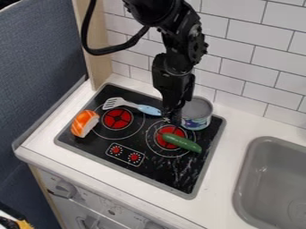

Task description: Move the sashimi from the left side of the stove to the right down corner

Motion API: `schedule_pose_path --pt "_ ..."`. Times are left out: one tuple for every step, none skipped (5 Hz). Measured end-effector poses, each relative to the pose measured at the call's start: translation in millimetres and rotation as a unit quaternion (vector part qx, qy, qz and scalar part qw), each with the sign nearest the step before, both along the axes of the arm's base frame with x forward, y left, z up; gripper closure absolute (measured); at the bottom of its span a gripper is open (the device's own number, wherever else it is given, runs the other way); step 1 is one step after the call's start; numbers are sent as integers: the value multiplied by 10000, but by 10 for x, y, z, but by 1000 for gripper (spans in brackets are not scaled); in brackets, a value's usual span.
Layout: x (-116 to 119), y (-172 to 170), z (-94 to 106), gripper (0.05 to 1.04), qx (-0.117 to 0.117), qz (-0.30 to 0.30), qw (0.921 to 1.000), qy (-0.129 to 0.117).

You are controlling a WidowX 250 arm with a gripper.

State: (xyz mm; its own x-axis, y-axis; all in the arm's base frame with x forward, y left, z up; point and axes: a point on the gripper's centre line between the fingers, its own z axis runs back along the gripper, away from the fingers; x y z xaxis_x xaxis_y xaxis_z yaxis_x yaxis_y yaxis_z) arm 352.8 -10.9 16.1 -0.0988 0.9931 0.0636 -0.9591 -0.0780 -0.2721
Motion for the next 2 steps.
schedule_pose_path --pt "-49 5 -109 84 27 -34 9998 186" --pt "-187 200 -88 84 215 -168 9988 410"
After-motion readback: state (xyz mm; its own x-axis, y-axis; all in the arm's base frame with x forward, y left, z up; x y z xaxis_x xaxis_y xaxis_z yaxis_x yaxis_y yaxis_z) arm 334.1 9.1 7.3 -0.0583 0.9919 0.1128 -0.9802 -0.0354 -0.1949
